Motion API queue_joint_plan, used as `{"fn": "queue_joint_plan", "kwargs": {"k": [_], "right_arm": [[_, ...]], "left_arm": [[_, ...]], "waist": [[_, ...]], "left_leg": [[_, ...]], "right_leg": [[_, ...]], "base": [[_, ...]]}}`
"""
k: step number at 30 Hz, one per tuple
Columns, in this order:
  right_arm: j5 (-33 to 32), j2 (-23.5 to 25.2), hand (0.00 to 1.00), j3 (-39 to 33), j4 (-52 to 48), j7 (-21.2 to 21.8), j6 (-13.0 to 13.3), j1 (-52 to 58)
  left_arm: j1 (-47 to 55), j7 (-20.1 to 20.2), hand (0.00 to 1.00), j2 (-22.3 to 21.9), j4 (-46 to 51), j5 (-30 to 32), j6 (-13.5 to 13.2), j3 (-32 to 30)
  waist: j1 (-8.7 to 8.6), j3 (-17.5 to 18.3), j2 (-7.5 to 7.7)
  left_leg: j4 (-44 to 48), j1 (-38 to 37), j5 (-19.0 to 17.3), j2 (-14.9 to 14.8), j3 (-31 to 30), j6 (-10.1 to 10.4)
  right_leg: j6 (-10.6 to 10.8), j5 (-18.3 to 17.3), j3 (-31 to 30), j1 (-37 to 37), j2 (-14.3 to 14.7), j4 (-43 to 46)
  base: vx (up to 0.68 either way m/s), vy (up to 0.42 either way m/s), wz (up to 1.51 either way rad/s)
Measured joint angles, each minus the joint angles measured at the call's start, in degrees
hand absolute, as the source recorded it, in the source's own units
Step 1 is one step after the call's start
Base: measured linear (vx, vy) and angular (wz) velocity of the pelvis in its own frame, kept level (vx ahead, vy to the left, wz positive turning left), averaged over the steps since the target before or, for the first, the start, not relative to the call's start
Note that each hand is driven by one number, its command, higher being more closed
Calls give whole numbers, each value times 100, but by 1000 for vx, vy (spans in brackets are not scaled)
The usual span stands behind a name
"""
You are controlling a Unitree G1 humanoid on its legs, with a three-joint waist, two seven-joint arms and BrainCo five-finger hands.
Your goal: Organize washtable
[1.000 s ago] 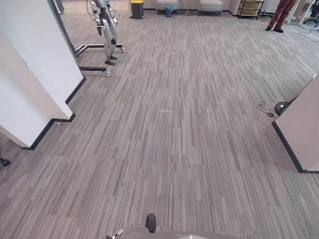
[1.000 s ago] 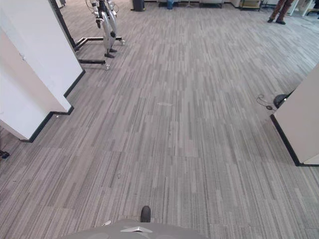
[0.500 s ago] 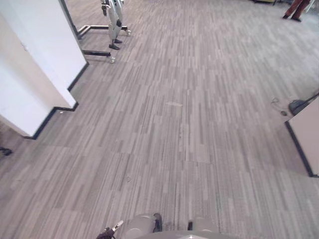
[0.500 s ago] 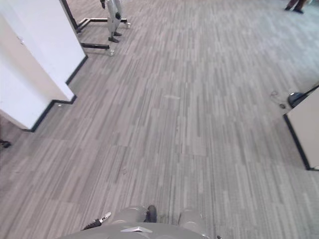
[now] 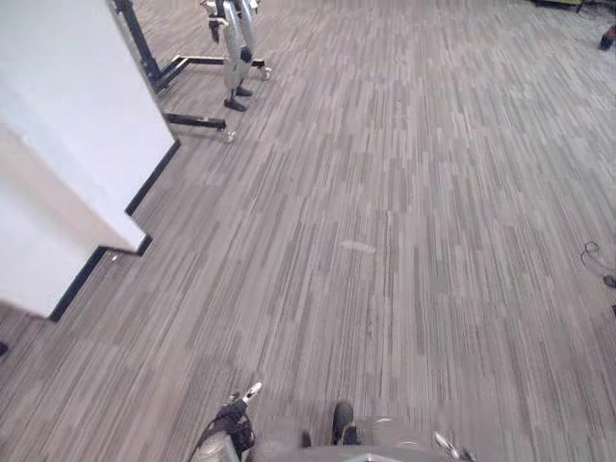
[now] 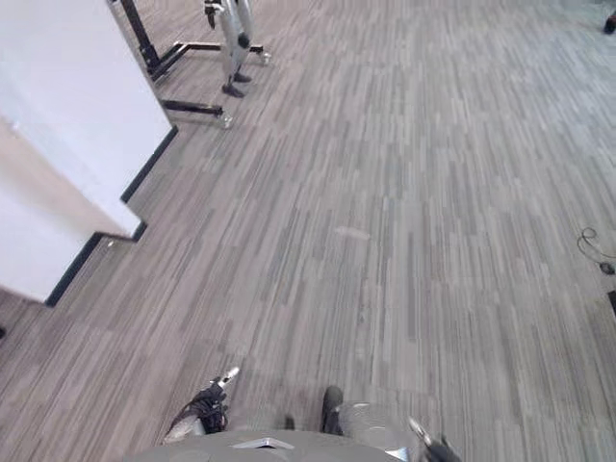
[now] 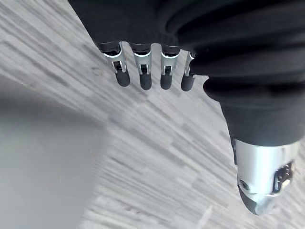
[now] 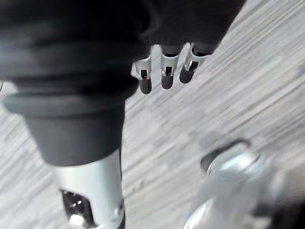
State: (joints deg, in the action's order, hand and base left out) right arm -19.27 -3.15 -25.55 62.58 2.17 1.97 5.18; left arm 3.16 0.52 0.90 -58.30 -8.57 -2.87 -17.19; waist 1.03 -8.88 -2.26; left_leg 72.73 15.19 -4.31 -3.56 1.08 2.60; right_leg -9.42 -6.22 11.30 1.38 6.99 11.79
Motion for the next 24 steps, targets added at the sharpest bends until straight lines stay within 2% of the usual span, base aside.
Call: {"fn": "queue_joint_plan", "kwargs": {"k": [1,2,3,4,5,6,7,8,9,10,11,12,13,14,15,16,17,18,19,20,21,22,23,24], "right_arm": [[4,-5,0,110,-4,-2,7,-106],[3,-10,0,316,-22,2,50,-349],[2,-18,0,525,-48,0,67,-698],[-2,-22,0,613,-89,-3,87,-844],[-16,1,0,882,-241,7,164,-994],[-40,-28,0,1006,-298,4,258,-1065],[-43,-68,0,1013,-311,-8,282,-1061],[-42,-75,0,1043,-220,-31,261,-979],[-35,47,0,1069,-171,-41,223,-804],[-33,96,0,1071,-151,-40,223,-668],[-29,169,0,1017,-80,-39,220,-473],[-22,205,0,961,-55,-33,214,-377],[17,203,0,898,141,-25,169,-291],[18,117,0,902,298,-4,131,-172],[18,70,0,901,297,18,115,-125],[26,-45,0,790,289,42,120,-124],[22,-62,0,753,294,46,116,-115],[20,-63,0,662,275,66,138,-112],[16,-58,0,601,267,84,162,-115],[16,-48,0,519,260,94,163,-120],[18,-34,0,497,271,95,156,-115],[18,-26,0,439,286,94,150,-115],[14,-15,0,447,284,75,124,-69],[15,-25,0,452,284,61,119,-51]], "left_arm": [[20,7,0,12,47,-56,-16,-8],[37,3,0,59,172,-92,-53,47],[53,8,0,134,259,-121,-147,147],[64,7,0,165,254,-121,-162,151],[160,-8,0,213,212,-124,-169,128],[281,-52,0,195,126,-121,-148,154],[334,-76,0,152,9,-121,-137,167],[484,-122,0,121,-277,-117,-113,181],[701,-150,0,149,-454,-115,-63,100],[780,-158,0,194,-491,-113,-43,61],[802,-175,0,298,-515,-115,-5,-39],[803,-177,0,385,-520,-111,19,-27],[798,-180,0,483,-567,-110,39,-12],[734,-176,0,527,-607,-106,56,58],[694,-176,0,524,-600,-106,55,126],[550,-169,0,491,-600,-104,48,231],[529,-166,0,480,-563,-102,40,283],[489,-160,0,443,-456,-93,24,335],[432,-161,0,427,-445,-94,7,370],[313,-162,0,376,-407,-95,0,364],[262,-162,0,368,-321,-96,-25,366],[215,-164,0,374,-320,-100,-28,363],[196,-192,0,361,-261,-88,-28,308],[215,-222,0,255,-200,-2,-31,75]], "waist": [[59,-9,42],[203,5,124],[354,6,152],[412,17,173],[516,67,258],[566,161,84],[573,200,-67],[569,274,-184],[574,437,-45],[563,524,95],[548,513,363],[540,451,497],[391,334,629],[236,310,622],[202,289,574],[191,188,433],[186,162,353],[178,182,287],[166,199,252],[149,214,227],[145,222,256],[138,213,288],[124,282,368],[126,308,379]], "left_leg": [[-78,193,-154,2,-6,-33],[-492,564,-400,9,29,-71],[-1456,941,-598,19,20,-80],[-2172,1059,-589,30,-9,-68],[-4060,1051,-407,33,-20,103],[-5723,998,-57,-59,-255,291],[-6093,1037,-1,-144,-329,325],[-6001,1061,367,-191,-295,248],[-5548,1028,859,-70,6,108],[-5406,1000,867,19,127,81],[-5236,749,624,267,282,-226],[-5185,560,454,421,342,-325],[-5089,201,227,668,314,-470],[-5022,-161,-28,817,213,-610],[-5049,-382,-130,830,161,-638],[-5385,-1078,-236,786,91,-675],[-5612,-1326,-250,750,76,-690],[-5931,-1699,-312,646,26,-698],[-6002,-1824,-387,584,-15,-720],[-6030,-1969,-580,464,-93,-674],[-5962,-2055,-768,397,-185,-589],[-5912,-2094,-827,396,-229,-512],[-5745,-2107,-1097,413,-308,-428],[-5567,-2213,-1359,380,-391,-322]], "right_leg": [[-2,-1,-89,-207,2,-118],[-4,-2,-319,-533,-29,-302],[-19,-18,-586,-864,-73,-505],[-10,-86,-699,-981,-131,-569],[180,-296,-930,-1216,-283,-735],[346,-484,-1165,-1509,-296,-949],[401,-601,-1257,-1667,-264,-995],[441,-947,-1434,-2032,-335,-902],[568,-1219,-1523,-2064,-584,-364],[703,-1304,-1516,-1885,-738,179],[925,-1215,-1476,-1369,-991,1777],[1127,-877,-1424,-1035,-1160,2685],[1318,192,-1308,-547,-1384,4162],[1294,307,-1058,-104,-1572,5161],[1160,205,-923,92,-1618,5455],[1011,-166,-675,440,-1640,5524],[1006,-345,-595,609,-1619,5299],[1015,-591,-395,875,-1566,4652],[1042,-663,-314,993,-1503,4188],[1079,-666,-96,1087,-1446,2953],[1269,-449,-122,1074,-1354,1480],[1313,-265,-200,1022,-1312,843],[1272,113,-352,1062,-1360,193],[1197,377,-408,1056,-1345,333]], "base": [[-68,-163,-63],[-55,-98,-83],[103,-76,-94],[175,-43,-114],[397,2,-111],[430,52,-102],[814,161,-78],[923,199,-63],[917,178,-55],[766,83,-35],[499,40,-10],[466,33,24],[265,38,66],[195,25,72],[53,5,49],[-54,-14,15],[-182,-24,4],[-226,-23,3],[-332,-13,17],[-160,-21,28],[-126,-17,31],[48,-50,32],[179,-158,37],[300,-226,35]]}}
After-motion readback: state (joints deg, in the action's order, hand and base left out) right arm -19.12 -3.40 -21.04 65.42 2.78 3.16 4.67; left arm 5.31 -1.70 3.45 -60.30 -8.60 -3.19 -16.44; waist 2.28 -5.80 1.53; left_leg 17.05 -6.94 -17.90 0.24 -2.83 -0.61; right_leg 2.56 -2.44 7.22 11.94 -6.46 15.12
